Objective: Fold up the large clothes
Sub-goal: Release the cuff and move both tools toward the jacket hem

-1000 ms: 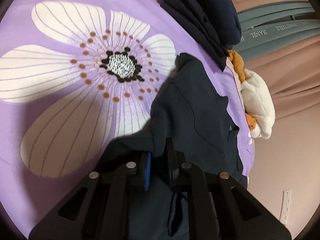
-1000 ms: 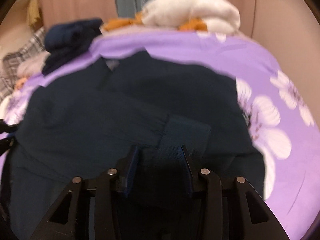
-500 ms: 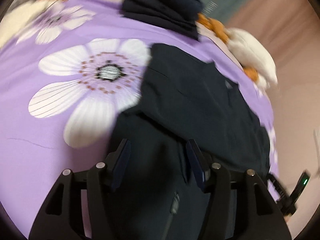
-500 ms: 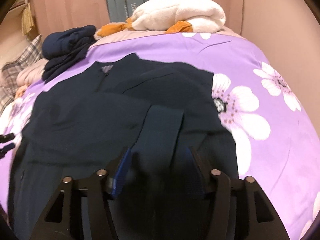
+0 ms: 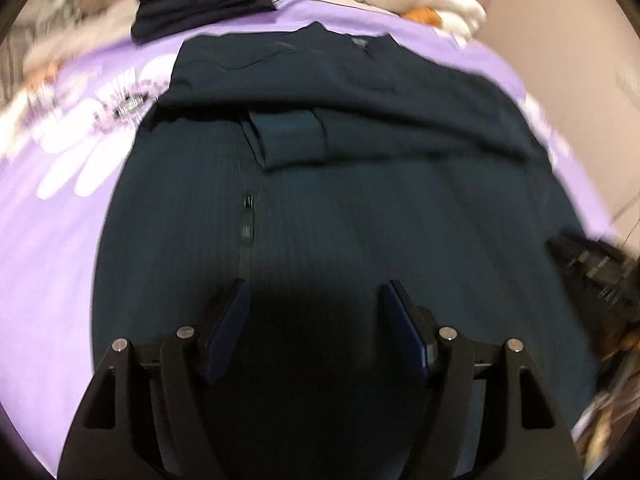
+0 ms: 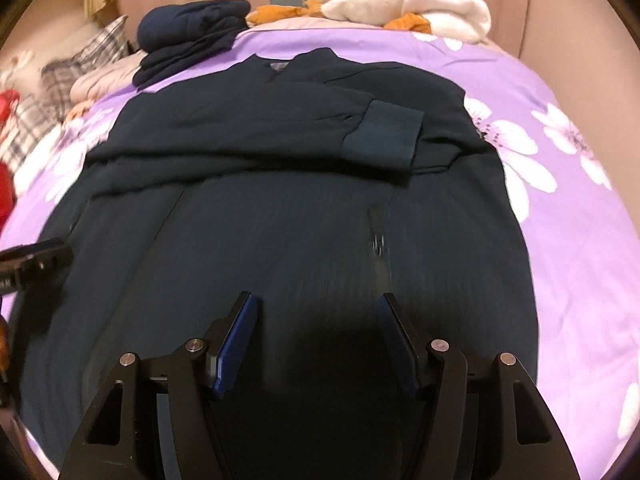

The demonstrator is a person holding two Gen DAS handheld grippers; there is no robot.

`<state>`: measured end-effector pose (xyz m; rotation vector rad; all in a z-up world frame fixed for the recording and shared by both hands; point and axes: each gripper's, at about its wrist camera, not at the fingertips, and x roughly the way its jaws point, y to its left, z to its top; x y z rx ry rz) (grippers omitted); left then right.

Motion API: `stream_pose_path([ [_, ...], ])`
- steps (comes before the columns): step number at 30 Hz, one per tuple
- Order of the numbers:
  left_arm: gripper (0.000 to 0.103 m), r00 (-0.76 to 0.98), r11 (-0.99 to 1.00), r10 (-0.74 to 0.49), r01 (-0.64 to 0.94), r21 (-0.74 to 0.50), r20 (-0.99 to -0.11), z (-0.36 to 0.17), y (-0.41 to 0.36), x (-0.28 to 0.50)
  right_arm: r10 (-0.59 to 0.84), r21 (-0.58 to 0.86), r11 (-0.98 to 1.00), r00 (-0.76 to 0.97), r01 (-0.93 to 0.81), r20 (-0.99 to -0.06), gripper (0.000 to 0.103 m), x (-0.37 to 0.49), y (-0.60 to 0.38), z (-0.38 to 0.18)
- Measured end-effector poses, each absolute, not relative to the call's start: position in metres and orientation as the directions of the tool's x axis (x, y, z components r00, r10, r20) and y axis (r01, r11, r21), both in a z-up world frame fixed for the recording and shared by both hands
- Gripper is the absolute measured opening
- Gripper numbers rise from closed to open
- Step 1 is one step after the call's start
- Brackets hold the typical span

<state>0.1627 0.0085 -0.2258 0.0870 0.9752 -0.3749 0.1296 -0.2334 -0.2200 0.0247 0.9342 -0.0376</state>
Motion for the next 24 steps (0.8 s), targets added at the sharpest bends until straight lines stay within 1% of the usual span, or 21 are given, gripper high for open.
stream_pose_path([
  [2, 0.070, 0.512, 0.929, -0.247, 0.367, -0.050, -0.823, -0.229, 0.007, 0.150, -0.030, -0.006, 0.999, 0.597, 0.042, -0.801, 0.064, 0.118, -0.229, -0.221],
  [4, 0.073, 0.510, 0.926, -0.248, 0.373, -0.048, -0.824, -0.230, 0.010, 0.141, -0.039, -0.009, 0.999, 0.599, 0.052, -0.800, 0.066, 0.110, -0.228, -0.221],
  [8, 0.073, 0.496, 0.934, -0.245, 0.352, -0.065, -0.833, -0.230, 0.020, 0.127, -0.068, -0.041, 0.997, 0.598, 0.060, -0.798, 0.069, 0.085, -0.226, -0.222],
  [14, 0.073, 0.469, 0.935, -0.313, 0.304, -0.181, -0.826, -0.222, 0.040, 0.096, -0.044, -0.016, 0.998, 0.587, 0.053, -0.808, 0.071, 0.047, -0.231, -0.222],
  [16, 0.073, 0.466, 0.934, -0.342, 0.264, -0.241, -0.816, -0.219, 0.051, 0.085, -0.035, -0.010, 0.999, 0.584, 0.046, -0.811, 0.071, 0.035, -0.228, -0.223],
  [19, 0.073, 0.478, 0.934, -0.357, 0.201, -0.296, -0.802, -0.212, 0.070, 0.067, -0.027, -0.010, 0.999, 0.581, 0.034, -0.813, 0.071, 0.021, -0.228, -0.219],
  [21, 0.073, 0.491, 0.930, -0.365, 0.162, -0.329, -0.791, -0.208, 0.083, 0.063, 0.014, 0.031, 0.999, 0.589, 0.020, -0.808, 0.071, 0.012, -0.231, -0.213],
  [24, 0.073, 0.517, 0.931, -0.346, 0.090, -0.352, -0.783, -0.205, 0.107, 0.061, 0.061, 0.098, 0.995, 0.615, 0.026, -0.786, 0.071, -0.001, -0.240, -0.202],
])
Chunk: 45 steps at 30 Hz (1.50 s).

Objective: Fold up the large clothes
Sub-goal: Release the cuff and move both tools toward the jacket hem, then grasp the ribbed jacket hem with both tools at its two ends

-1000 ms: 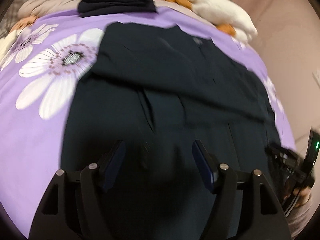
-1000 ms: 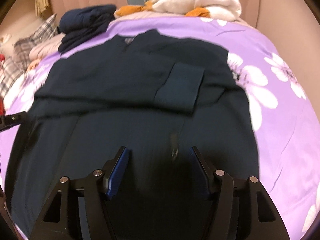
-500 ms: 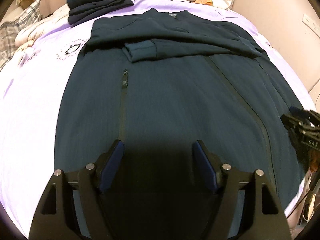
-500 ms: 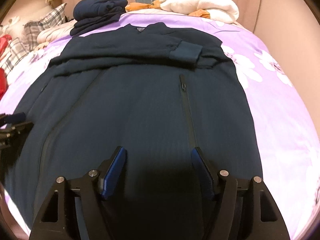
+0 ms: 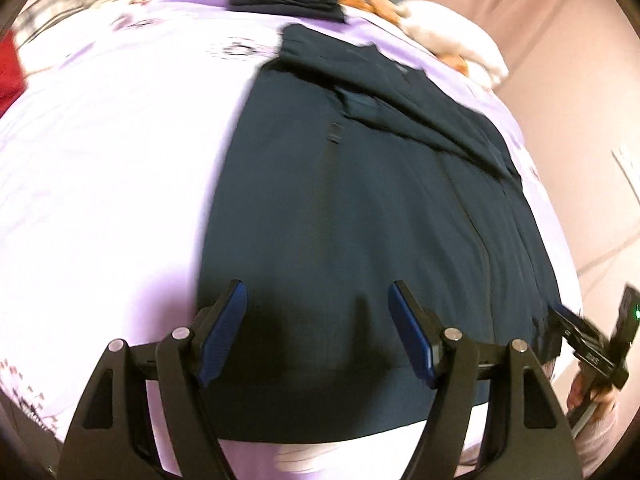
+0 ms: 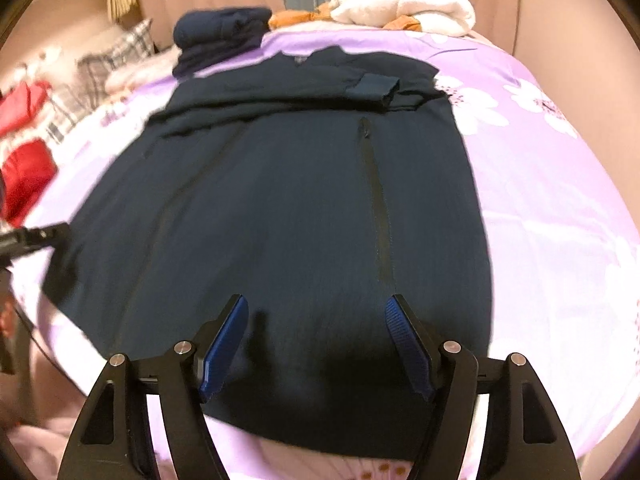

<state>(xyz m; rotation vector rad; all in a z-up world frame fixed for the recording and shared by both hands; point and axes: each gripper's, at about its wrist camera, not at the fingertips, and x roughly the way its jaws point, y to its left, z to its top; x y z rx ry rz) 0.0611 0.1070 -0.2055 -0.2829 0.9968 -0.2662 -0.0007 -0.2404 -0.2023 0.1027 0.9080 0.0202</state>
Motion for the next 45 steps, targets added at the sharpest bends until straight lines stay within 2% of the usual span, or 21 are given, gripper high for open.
stream_pose_path([
  [4, 0.073, 0.523, 0.906, -0.364, 0.008, -0.423, -0.771, -0.210, 0.131, 0.065, 0.028, 0.147, 0.981, 0.651, 0.130, -0.759, 0.072, -0.009, -0.268, -0.194],
  [10, 0.073, 0.490, 0.805, -0.493, -0.055, -0.590, -0.719, -0.224, 0.153, 0.071, 0.032, 0.285, 0.912, 0.639, 0.296, -0.768, 0.072, -0.017, -0.322, -0.205],
  [14, 0.081, 0.463, 0.753, -0.555, -0.072, -0.653, -0.691, -0.224, 0.159, 0.068, 0.118, 0.418, 0.843, 0.641, 0.339, -0.758, 0.072, -0.026, -0.345, -0.218],
  [17, 0.082, 0.450, 0.730, -0.587, -0.065, -0.681, -0.673, -0.224, 0.159, 0.072, 0.208, 0.508, 0.794, 0.637, 0.333, -0.743, 0.073, -0.028, -0.351, -0.229],
  [25, 0.083, 0.447, 0.687, -0.633, -0.054, -0.725, -0.633, -0.230, 0.155, 0.086, 0.287, 0.539, 0.799, 0.616, 0.269, -0.733, 0.076, -0.009, -0.336, -0.230],
  [34, 0.084, 0.388, 0.700, -0.660, 0.006, -0.714, -0.644, -0.229, 0.140, 0.109, 0.345, 0.532, 0.828, 0.586, 0.178, -0.733, 0.076, 0.027, -0.325, -0.232],
  [40, 0.085, 0.342, 0.713, -0.670, 0.051, -0.699, -0.659, -0.230, 0.130, 0.118, 0.402, 0.592, 0.789, 0.590, 0.165, -0.701, 0.077, 0.044, -0.334, -0.234],
  [45, 0.087, 0.338, 0.685, -0.696, 0.051, -0.727, -0.633, -0.232, 0.129, 0.117, 0.442, 0.632, 0.758, 0.589, 0.158, -0.677, 0.077, 0.052, -0.334, -0.235],
])
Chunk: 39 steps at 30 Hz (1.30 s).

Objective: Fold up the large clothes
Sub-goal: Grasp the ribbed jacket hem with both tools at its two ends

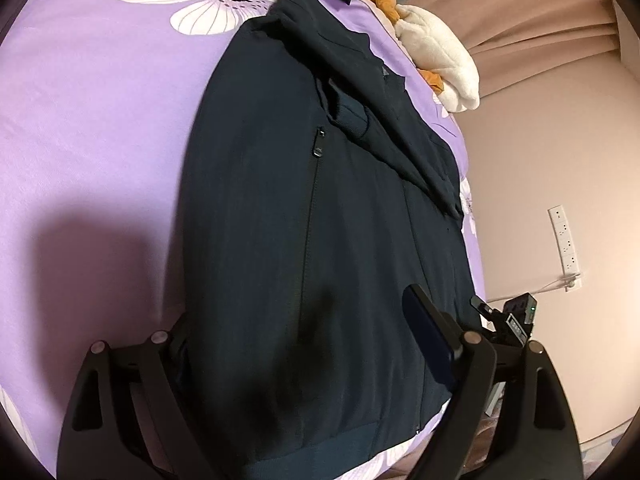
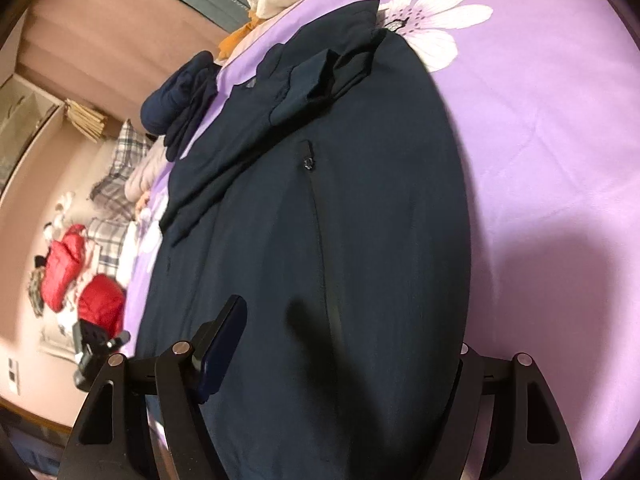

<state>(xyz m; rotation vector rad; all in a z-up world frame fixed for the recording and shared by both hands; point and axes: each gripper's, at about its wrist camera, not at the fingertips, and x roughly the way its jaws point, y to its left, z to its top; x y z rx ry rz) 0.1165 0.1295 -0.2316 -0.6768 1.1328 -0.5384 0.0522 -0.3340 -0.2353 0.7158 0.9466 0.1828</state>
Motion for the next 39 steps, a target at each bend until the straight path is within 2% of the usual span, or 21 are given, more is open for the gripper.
stream_pose_path([
  [8, 0.086, 0.316, 0.646, -0.736, 0.064, -0.761, -0.599, -0.232, 0.131, 0.102, 0.497, 0.636, 0.764, 0.529, 0.111, -0.688, 0.077, 0.030, -0.323, -0.232],
  [23, 0.085, 0.303, 0.623, -0.757, 0.068, -0.779, -0.579, -0.231, 0.140, 0.071, 0.553, 0.700, 0.703, 0.523, 0.126, -0.649, 0.077, -0.024, -0.327, -0.236],
  [31, 0.085, 0.262, 0.638, -0.756, 0.094, -0.764, -0.600, -0.231, 0.134, 0.071, 0.542, 0.703, 0.697, 0.539, 0.139, -0.645, 0.077, -0.010, -0.325, -0.238],
  [39, 0.085, 0.265, 0.622, -0.768, 0.092, -0.778, -0.583, -0.232, 0.133, 0.055, 0.527, 0.674, 0.727, 0.521, 0.134, -0.672, 0.078, 0.011, -0.319, -0.237],
])
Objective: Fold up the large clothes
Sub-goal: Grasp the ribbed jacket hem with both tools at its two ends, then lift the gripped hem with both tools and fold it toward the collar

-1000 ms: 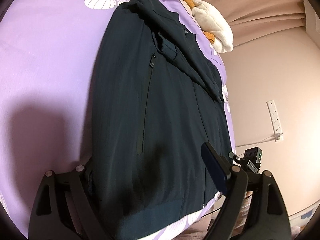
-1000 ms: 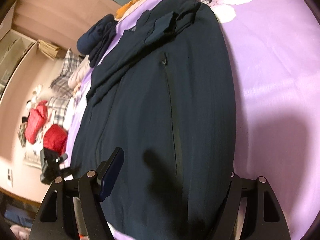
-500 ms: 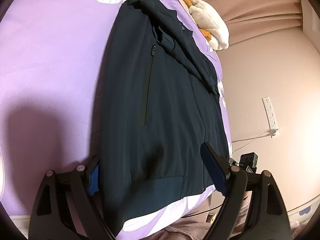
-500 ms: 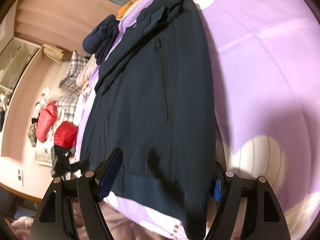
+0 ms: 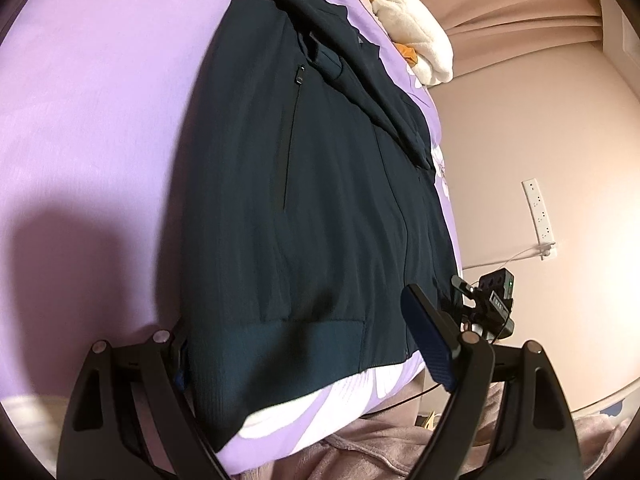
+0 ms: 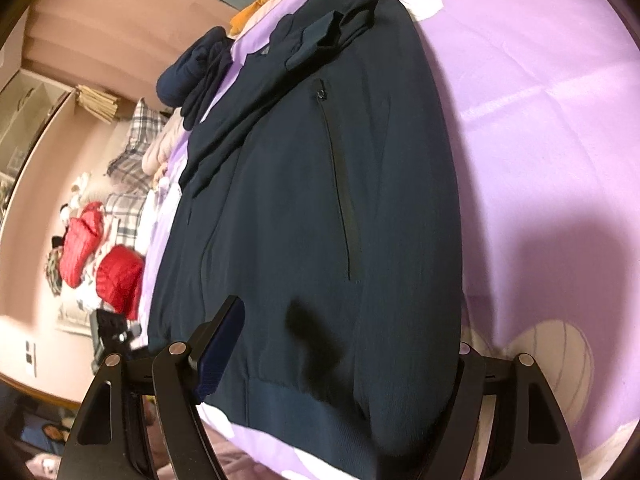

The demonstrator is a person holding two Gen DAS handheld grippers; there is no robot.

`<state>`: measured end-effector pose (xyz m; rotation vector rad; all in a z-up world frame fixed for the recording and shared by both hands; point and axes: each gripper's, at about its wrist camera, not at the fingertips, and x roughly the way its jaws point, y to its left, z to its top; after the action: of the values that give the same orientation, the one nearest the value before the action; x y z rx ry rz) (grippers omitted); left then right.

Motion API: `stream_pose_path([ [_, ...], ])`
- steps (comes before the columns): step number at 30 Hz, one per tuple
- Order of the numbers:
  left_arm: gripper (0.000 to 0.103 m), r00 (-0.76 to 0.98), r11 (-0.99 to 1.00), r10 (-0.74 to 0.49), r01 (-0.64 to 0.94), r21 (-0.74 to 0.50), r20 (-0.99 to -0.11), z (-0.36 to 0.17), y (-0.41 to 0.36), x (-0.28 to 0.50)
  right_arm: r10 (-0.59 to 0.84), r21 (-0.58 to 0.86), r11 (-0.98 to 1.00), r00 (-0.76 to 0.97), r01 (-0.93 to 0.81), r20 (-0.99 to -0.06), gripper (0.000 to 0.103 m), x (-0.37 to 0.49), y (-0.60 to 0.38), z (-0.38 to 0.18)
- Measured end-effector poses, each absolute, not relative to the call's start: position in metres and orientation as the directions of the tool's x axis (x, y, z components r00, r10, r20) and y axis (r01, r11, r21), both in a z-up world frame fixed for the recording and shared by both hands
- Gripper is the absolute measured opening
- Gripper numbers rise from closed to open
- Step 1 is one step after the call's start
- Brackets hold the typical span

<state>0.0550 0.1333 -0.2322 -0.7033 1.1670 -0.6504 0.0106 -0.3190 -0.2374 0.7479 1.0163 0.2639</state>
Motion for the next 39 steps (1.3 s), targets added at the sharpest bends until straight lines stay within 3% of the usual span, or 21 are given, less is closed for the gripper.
stream_pose_path([
  [19, 0.085, 0.267, 0.652, -0.746, 0.101, -0.752, -0.610, -0.233, 0.105, 0.075, 0.508, 0.668, 0.733, 0.546, 0.132, -0.666, 0.078, 0.004, -0.313, -0.237],
  [22, 0.073, 0.285, 0.673, -0.724, 0.094, -0.734, -0.628, -0.234, 0.108, 0.072, 0.490, 0.647, 0.751, 0.547, 0.131, -0.679, 0.068, 0.004, -0.310, -0.234],
  [27, 0.037, 0.303, 0.692, -0.698, 0.051, -0.720, -0.649, -0.239, 0.119, 0.070, 0.454, 0.626, 0.764, 0.560, 0.154, -0.693, 0.044, 0.001, -0.313, -0.234],
  [33, 0.009, 0.346, 0.756, -0.635, 0.090, -0.649, -0.691, -0.228, 0.114, 0.066, 0.412, 0.620, 0.759, 0.591, 0.199, -0.694, 0.019, -0.004, -0.319, -0.232],
  [39, 0.010, 0.414, 0.683, -0.702, 0.159, -0.713, -0.579, -0.201, 0.113, 0.067, 0.404, 0.639, 0.751, 0.649, 0.167, -0.645, 0.014, -0.007, -0.317, -0.215],
])
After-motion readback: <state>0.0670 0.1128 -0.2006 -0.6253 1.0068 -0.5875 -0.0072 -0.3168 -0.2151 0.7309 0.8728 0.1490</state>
